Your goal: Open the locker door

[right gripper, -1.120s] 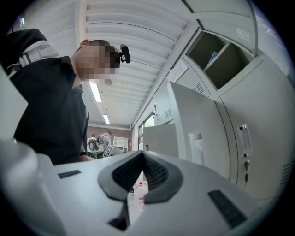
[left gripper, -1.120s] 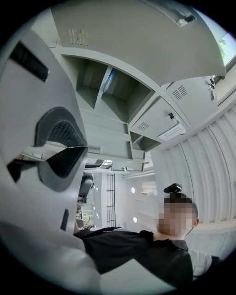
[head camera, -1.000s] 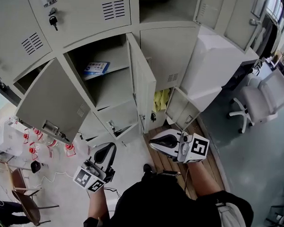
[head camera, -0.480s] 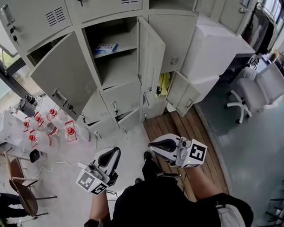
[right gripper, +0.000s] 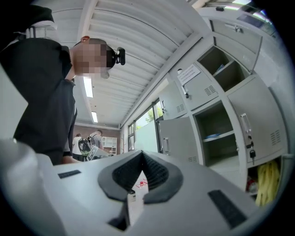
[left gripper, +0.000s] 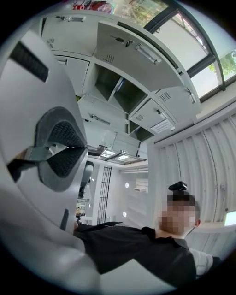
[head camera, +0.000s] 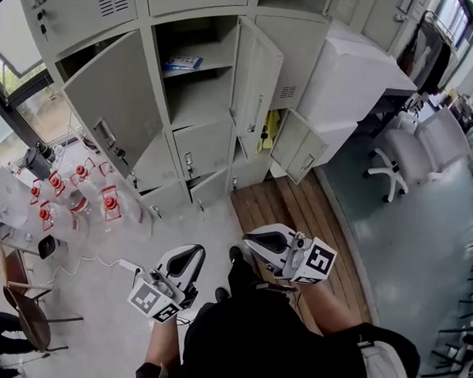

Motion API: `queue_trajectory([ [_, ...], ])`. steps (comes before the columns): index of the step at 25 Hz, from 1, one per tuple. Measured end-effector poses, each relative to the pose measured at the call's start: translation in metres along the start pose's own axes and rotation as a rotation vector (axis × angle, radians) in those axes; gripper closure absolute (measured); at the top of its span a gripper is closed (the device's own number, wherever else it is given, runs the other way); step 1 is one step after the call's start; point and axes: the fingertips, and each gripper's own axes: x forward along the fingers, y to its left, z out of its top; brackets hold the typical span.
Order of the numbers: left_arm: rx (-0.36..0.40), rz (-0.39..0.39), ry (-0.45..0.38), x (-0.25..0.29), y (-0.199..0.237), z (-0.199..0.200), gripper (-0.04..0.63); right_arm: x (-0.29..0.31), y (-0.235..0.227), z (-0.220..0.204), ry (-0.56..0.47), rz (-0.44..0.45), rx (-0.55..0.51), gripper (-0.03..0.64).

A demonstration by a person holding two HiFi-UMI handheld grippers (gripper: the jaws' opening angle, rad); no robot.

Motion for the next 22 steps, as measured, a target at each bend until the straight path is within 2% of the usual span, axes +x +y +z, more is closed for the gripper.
queue_trajectory([
  [3, 0.013, -0.005, -0.008, -0.004, -0.004, 0.004, 0.577, 0.009, 0.007, -0.005, 0.020, 0.023, 0.007, 0.606],
  [6, 0.019, 0.015, -0.028, -0.011, -0.002, 0.011, 0.577, 0.015, 0.006, -0.007, 0.031, 0.008, 0.011, 0.607],
  [13, 0.019, 0.033, -0.014, -0.025, -0.004, 0.010, 0.577, 0.020, 0.016, -0.007, 0.037, 0.020, 0.014, 0.607],
  [22, -0.010, -0.016, 0.007, -0.016, -0.008, 0.000, 0.577, 0.019, 0.016, -0.006, 0.052, 0.016, 0.007, 0.606],
])
